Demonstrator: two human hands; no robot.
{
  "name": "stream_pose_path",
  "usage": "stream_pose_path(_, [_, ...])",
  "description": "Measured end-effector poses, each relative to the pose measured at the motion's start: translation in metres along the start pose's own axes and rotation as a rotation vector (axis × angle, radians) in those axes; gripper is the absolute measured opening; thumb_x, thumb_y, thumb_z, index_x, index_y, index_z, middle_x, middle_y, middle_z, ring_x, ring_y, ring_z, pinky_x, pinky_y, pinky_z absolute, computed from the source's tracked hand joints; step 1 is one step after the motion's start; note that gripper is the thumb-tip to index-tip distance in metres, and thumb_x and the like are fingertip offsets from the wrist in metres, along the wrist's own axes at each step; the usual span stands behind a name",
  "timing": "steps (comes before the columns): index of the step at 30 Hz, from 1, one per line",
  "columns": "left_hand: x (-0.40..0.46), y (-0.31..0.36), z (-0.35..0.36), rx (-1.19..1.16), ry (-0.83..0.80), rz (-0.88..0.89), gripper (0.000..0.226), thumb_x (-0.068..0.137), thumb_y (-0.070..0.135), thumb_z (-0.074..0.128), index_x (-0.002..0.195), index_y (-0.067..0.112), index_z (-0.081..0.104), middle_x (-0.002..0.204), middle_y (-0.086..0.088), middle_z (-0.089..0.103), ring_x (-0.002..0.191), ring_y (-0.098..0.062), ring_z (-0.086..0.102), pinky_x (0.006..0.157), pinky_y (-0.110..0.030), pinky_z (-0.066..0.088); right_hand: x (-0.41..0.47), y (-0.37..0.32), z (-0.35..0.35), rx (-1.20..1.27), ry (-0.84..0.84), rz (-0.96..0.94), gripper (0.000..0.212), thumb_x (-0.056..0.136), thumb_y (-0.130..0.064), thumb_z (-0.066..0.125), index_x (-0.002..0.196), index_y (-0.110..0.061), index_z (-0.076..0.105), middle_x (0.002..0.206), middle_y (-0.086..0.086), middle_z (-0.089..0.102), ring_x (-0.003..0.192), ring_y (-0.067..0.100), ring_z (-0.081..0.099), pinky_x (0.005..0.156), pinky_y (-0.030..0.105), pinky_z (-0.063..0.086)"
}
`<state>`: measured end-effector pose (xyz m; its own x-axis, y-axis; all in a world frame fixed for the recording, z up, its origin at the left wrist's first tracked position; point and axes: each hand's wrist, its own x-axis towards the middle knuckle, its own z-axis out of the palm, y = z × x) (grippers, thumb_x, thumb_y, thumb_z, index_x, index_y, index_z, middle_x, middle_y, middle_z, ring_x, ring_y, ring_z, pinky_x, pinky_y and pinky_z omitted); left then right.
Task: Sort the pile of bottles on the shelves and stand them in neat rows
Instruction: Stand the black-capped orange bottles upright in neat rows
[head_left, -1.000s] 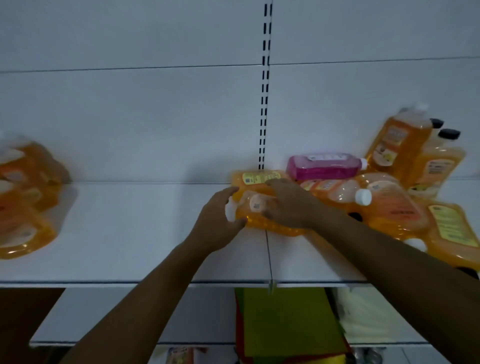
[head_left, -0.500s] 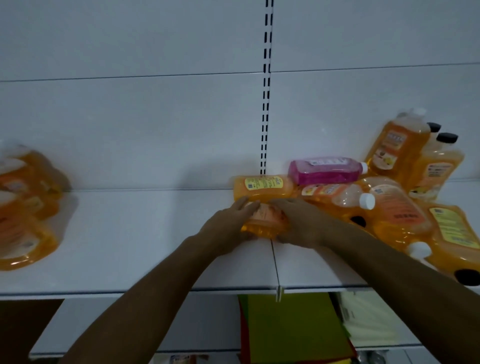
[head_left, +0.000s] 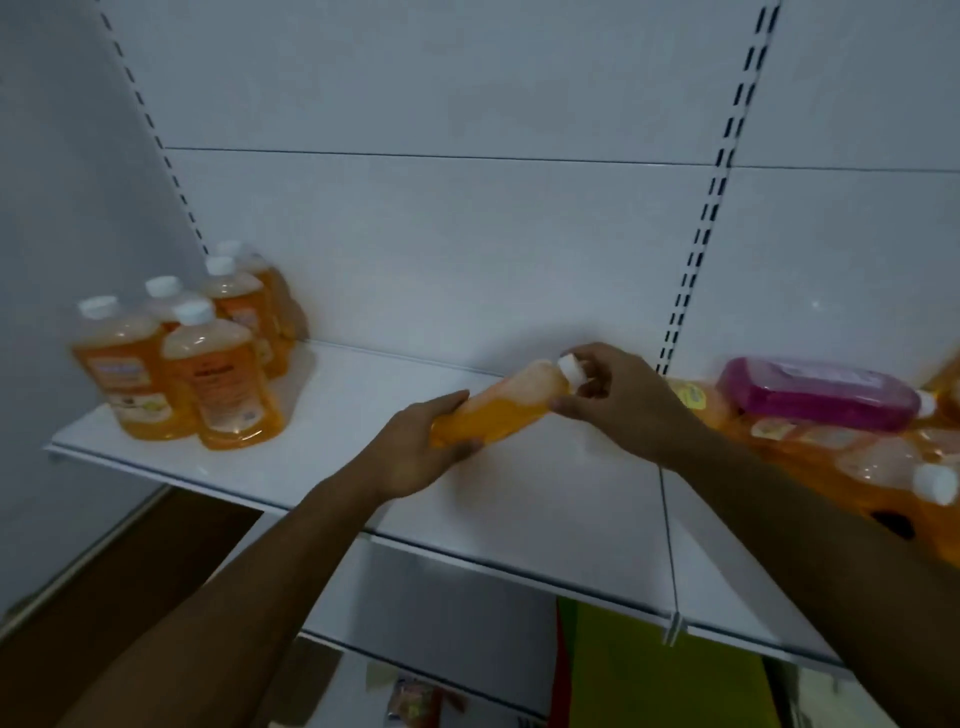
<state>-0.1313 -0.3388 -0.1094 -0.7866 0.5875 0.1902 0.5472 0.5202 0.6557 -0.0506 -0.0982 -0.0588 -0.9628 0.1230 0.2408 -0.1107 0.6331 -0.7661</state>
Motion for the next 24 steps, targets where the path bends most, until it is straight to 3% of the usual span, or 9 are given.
stream_pose_path(2, [-0.016, -0.008, -0.006, -0.12, 0.064, -0.059, 0.075, 0.072, 0.055, 0.073, 0.135, 0.025, 0.049, 0.128, 0.005, 0.06, 0.112, -0.009, 0.058, 0.095, -0.029, 0.046, 0.015, -0.022, 0.018, 0.04, 0.006, -0.05, 0.047, 0.076, -0.034, 0.079, 0.116, -0.018, 0.059, 0.096, -0.006, 0.063, 0.081, 0.008, 0.06, 0.07, 0.022, 0.049])
stream_pose_path(5, [-0.041, -0.022, -0.012, -0.203, 0.218, -0.193, 0.064, 0.072, 0.045, 0.08, 0.124, 0.029, 0.045, 0.115, 0.008, 0.059, 0.101, -0.01, 0.059, 0.08, -0.027, 0.052, 0.029, -0.049, 0.054, 0.045, -0.054, -0.171, 0.045, 0.078, -0.038, 0.076, 0.114, -0.02, 0.057, 0.101, -0.006, 0.062, 0.092, 0.01, 0.059, 0.08, 0.028, 0.052])
stream_pose_path(8, [-0.067, -0.039, -0.034, -0.251, 0.305, -0.212, 0.058, 0.072, 0.049, 0.076, 0.115, 0.026, 0.045, 0.108, 0.004, 0.059, 0.096, -0.013, 0.06, 0.076, -0.032, 0.054, 0.036, -0.074, 0.086, 0.147, -0.242, -0.27, 0.051, 0.076, -0.035, 0.078, 0.118, -0.024, 0.051, 0.115, -0.005, 0.057, 0.104, 0.011, 0.057, 0.085, 0.031, 0.055])
stream_pose_path(11, [-0.091, -0.056, -0.062, -0.227, 0.344, -0.192, 0.054, 0.073, 0.052, 0.072, 0.115, 0.024, 0.052, 0.104, 0.004, 0.062, 0.093, -0.01, 0.061, 0.076, -0.034, 0.054, 0.046, -0.096, 0.116, 0.154, -0.399, -0.326, 0.07, 0.068, -0.027, 0.086, 0.124, -0.031, 0.044, 0.118, -0.004, 0.055, 0.101, 0.016, 0.061, 0.081, 0.032, 0.057])
stream_pose_path(13, [-0.102, -0.063, -0.076, -0.196, 0.42, -0.174, 0.043, 0.079, 0.043, 0.074, 0.116, 0.028, 0.058, 0.109, 0.011, 0.063, 0.101, -0.002, 0.059, 0.081, -0.03, 0.052, 0.055, -0.108, 0.135, 0.24, -0.384, -0.31, 0.073, 0.066, -0.018, 0.088, 0.123, -0.027, 0.044, 0.12, -0.004, 0.057, 0.105, 0.016, 0.062, 0.087, 0.035, 0.057])
stream_pose_path(16, [-0.11, -0.07, -0.09, -0.15, 0.513, -0.125, 0.034, 0.084, 0.023, 0.07, 0.115, 0.032, 0.059, 0.111, 0.025, 0.056, 0.103, 0.013, 0.052, 0.084, -0.007, 0.041, 0.068, -0.129, 0.158, 0.255, -0.293, -0.346, 0.058, 0.072, -0.011, 0.082, 0.119, -0.02, 0.049, 0.12, -0.001, 0.06, 0.106, 0.015, 0.062, 0.09, 0.033, 0.055])
stream_pose_path(20, [-0.114, -0.093, -0.1, -0.192, 0.573, -0.281, 0.035, 0.079, 0.045, 0.066, 0.112, 0.041, 0.055, 0.112, 0.016, 0.059, 0.1, -0.001, 0.056, 0.086, -0.023, 0.05, 0.076, -0.158, 0.183, 0.124, -0.276, -0.489, 0.049, 0.08, -0.018, 0.077, 0.123, -0.017, 0.055, 0.116, -0.005, 0.062, 0.102, 0.005, 0.057, 0.082, 0.01, 0.046])
stream_pose_path(24, [-0.117, -0.117, -0.11, -0.221, 0.662, -0.364, 0.046, 0.077, 0.028, 0.077, 0.116, 0.029, 0.052, 0.109, 0.016, 0.062, 0.098, 0.0, 0.059, 0.074, -0.015, 0.051, 0.084, -0.164, 0.213, 0.062, -0.229, -0.511, 0.05, 0.079, -0.02, 0.078, 0.123, -0.016, 0.056, 0.122, 0.001, 0.062, 0.108, 0.013, 0.059, 0.089, 0.023, 0.049])
